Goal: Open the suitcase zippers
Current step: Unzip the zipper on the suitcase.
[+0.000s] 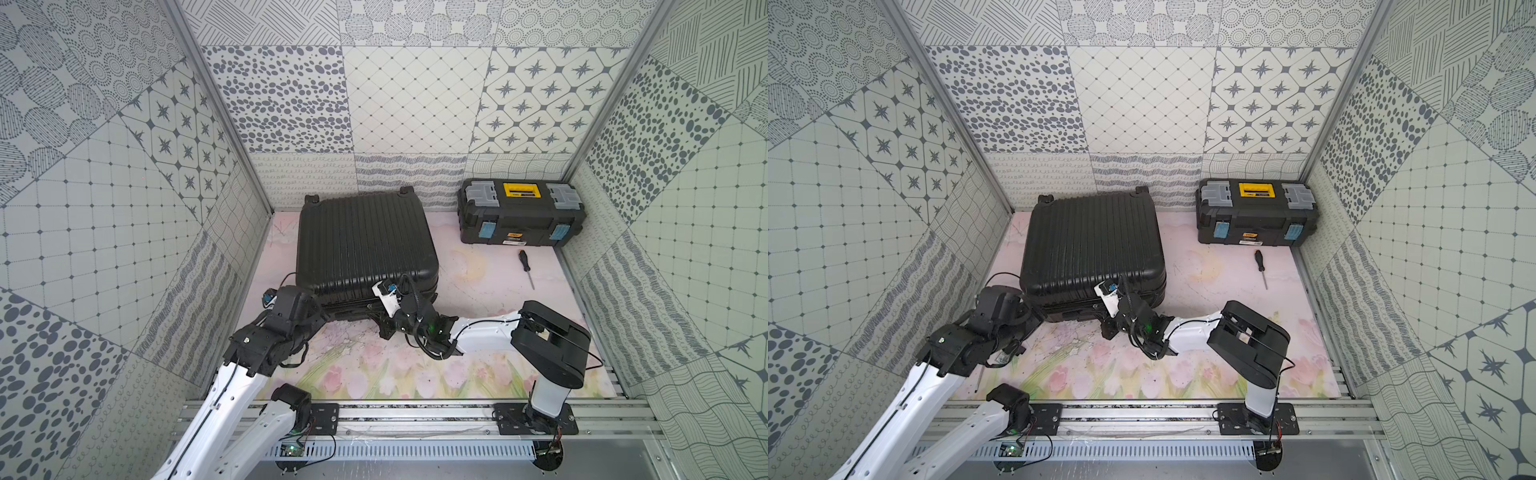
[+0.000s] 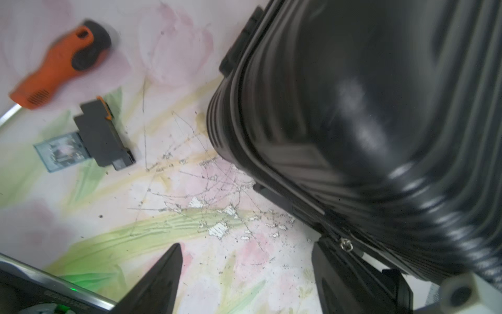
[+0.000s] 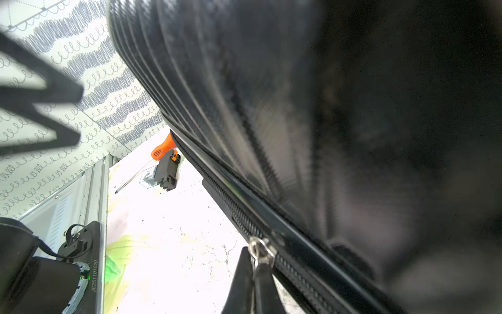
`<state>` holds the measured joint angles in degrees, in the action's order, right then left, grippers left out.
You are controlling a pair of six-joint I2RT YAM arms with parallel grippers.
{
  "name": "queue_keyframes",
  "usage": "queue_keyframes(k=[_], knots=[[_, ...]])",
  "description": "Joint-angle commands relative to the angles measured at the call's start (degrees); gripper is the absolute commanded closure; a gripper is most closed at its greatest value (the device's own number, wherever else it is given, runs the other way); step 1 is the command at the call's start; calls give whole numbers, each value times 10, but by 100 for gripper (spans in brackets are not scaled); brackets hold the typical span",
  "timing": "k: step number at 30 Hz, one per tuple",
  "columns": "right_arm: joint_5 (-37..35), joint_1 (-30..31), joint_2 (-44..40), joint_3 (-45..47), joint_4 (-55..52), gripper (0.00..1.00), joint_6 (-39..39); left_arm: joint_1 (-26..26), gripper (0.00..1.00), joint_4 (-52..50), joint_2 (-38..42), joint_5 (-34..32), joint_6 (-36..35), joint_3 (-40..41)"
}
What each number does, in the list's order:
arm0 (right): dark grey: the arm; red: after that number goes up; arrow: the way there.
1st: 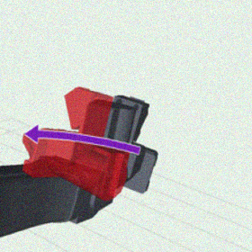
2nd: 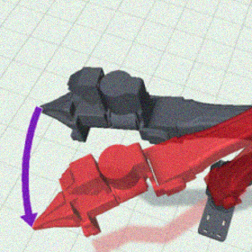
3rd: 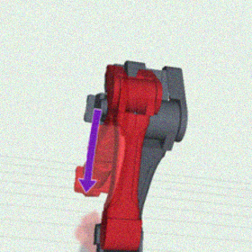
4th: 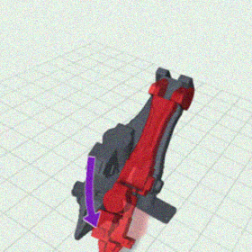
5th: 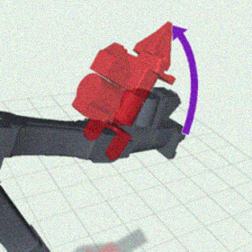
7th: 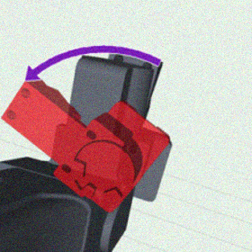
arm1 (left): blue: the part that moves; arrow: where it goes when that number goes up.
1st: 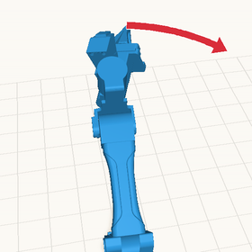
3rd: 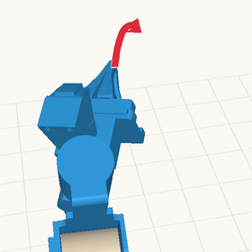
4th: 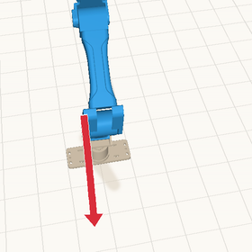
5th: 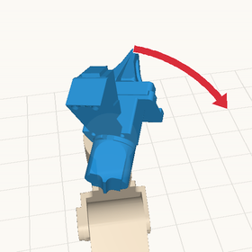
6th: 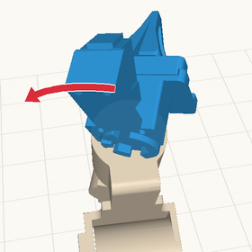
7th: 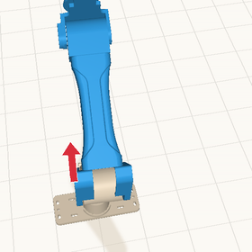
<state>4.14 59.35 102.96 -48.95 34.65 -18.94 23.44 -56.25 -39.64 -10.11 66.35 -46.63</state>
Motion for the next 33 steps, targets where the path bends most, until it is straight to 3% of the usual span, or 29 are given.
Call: queue_keyframes(k=[1, 11, 28, 33], knots=[[18, -18, 8, -23, 83, 100, -54, 87, 26, 129, 41, -43, 250, 91], [0, -38, -34, 43, 91, 100, -60, 118, 33, 393, -95, -37, 316, 178], [26, -38, -12, 48, 112, 100, -79, 157, 36, 594, -231, -63, 365, 199], [33, -37, -3, 50, 112, 100, -84, 161, 36, 592, -237, -71, 361, 192]])
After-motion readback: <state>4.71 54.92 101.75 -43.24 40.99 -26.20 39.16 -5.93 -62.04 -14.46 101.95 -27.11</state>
